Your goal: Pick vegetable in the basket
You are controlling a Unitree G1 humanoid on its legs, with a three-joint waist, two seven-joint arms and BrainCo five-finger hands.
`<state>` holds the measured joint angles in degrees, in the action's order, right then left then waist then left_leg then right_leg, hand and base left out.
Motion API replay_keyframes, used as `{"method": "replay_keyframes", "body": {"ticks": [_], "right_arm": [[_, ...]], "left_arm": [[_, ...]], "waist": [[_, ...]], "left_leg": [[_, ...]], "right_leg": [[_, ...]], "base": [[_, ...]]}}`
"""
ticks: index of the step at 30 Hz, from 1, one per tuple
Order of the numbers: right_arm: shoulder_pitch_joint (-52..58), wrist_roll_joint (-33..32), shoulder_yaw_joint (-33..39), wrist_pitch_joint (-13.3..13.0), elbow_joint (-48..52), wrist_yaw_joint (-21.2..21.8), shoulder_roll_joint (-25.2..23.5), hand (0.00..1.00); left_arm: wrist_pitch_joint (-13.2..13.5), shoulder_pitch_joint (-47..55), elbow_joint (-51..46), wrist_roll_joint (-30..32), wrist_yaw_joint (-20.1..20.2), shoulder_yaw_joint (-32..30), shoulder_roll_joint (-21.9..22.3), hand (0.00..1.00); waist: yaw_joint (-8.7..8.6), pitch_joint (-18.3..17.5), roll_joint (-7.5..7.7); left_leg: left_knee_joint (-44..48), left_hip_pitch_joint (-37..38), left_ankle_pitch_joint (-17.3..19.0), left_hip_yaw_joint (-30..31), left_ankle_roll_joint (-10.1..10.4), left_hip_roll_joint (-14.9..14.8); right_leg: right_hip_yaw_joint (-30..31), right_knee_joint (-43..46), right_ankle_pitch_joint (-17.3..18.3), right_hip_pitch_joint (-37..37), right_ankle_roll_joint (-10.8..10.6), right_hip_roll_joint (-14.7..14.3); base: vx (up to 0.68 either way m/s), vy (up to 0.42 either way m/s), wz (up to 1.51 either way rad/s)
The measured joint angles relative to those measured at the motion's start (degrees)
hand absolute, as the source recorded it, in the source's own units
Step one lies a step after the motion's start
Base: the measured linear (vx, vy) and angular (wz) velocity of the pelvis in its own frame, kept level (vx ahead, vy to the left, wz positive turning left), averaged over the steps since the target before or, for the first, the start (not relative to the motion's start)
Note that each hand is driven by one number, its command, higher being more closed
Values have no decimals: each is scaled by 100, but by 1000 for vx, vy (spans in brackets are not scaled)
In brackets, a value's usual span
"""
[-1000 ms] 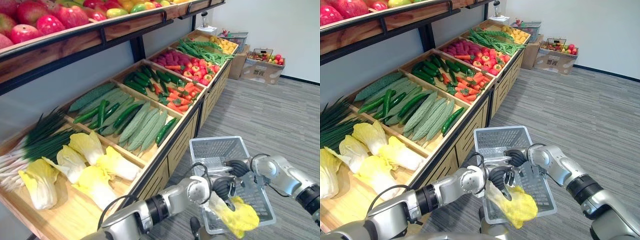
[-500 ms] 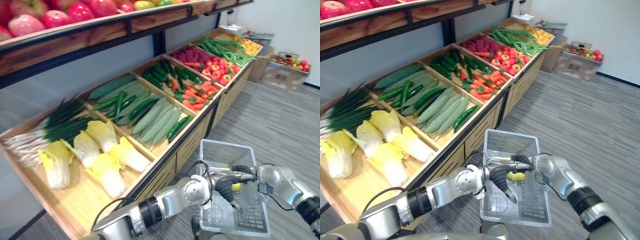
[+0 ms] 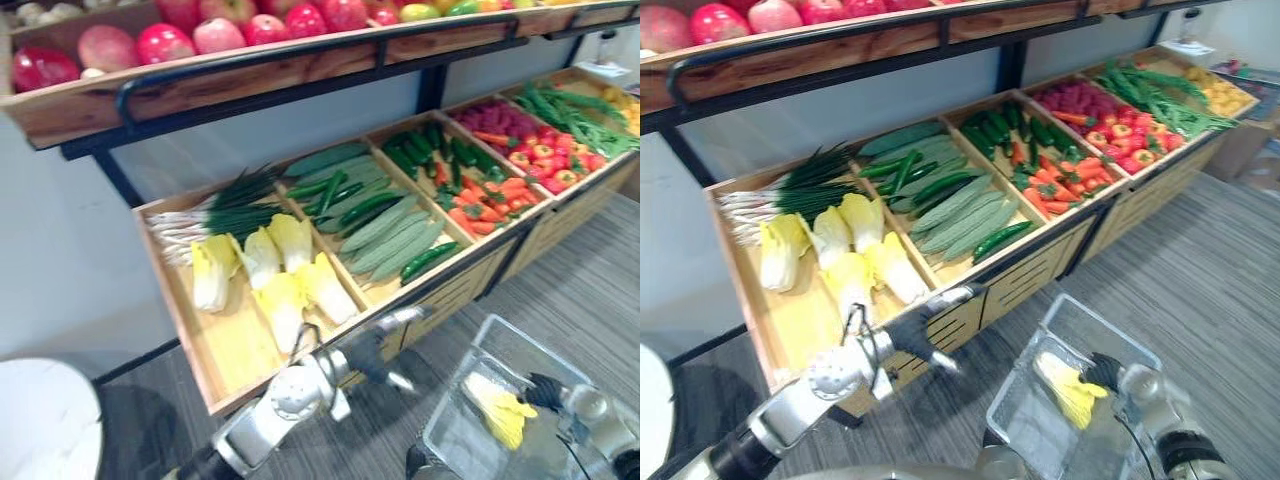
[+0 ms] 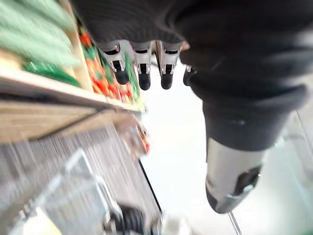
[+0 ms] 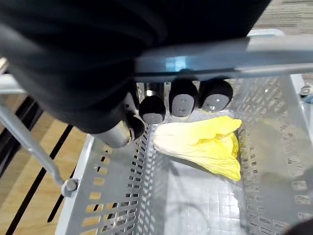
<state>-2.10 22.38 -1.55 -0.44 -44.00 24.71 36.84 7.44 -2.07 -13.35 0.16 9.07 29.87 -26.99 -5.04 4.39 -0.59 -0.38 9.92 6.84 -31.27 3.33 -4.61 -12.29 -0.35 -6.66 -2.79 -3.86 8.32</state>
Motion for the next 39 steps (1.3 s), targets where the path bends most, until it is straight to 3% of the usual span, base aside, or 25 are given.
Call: {"method": "replay_keyframes", "body": {"ticks": [7, 10, 16, 19, 24, 28, 39], "right_arm": [[269, -262, 1327, -5, -1158, -624, -311, 100], [399, -537, 1999, 64, -1378, -913, -497, 100], [466, -1011, 2735, 212, -1520, -1219, -927, 100], [543, -1123, 2882, 395, -1519, -1373, -1103, 100], [586, -1118, 3058, 404, -1537, -1596, -1386, 100], [575, -1116, 3163, 396, -1672, -1761, -1651, 100], [717, -1104, 3257, 350, -1998, -2109, -2205, 100]], "left_arm": [[5, 816, 40, 17, -1199, -2597, 89, 0], [-7, 948, 619, -13, -1984, -3644, 489, 0], [-183, 1478, 2331, -622, -2716, -4592, 1195, 0], [-216, 1623, 3549, -907, -2800, -4804, 1460, 0], [-230, 1754, 5432, -1749, -2967, -5204, 1682, 0], [-295, 1716, 6667, -2209, -2846, -5523, 1794, 0], [-384, 1694, 7495, -1905, -1891, -5217, 2163, 0]], "waist": [[195, -27, -55], [315, -28, -53], [460, -50, -20], [568, -73, 9], [606, -146, 74], [598, -210, 98], [516, -265, 62]], "left_leg": [[-64, -275, -212, 762, -47, 44], [-72, -348, -284, 1074, -61, 96], [-148, -389, -343, 1487, -41, 139], [-150, -385, -368, 1622, -74, 147], [-164, -368, -374, 1665, -82, 151], [-181, -330, -375, 1652, -83, 157], [-333, -171, -349, 1459, -37, 148]], "right_leg": [[-586, -164, 3, 120, 0, 55], [-882, -260, 5, 255, 3, 93], [-1224, -409, 29, 443, 31, 109], [-1323, -484, 31, 555, 28, 105], [-1342, -551, 41, 624, 12, 92], [-1329, -564, 41, 648, 12, 91], [-1141, -572, 91, 687, -23, 89]], "base": [[6, -25, 52], [-11, -6, 41], [5, -5, 31], [29, -4, 22], [16, 3, 7], [0, 0, 0], [-11, 9, -8]]}}
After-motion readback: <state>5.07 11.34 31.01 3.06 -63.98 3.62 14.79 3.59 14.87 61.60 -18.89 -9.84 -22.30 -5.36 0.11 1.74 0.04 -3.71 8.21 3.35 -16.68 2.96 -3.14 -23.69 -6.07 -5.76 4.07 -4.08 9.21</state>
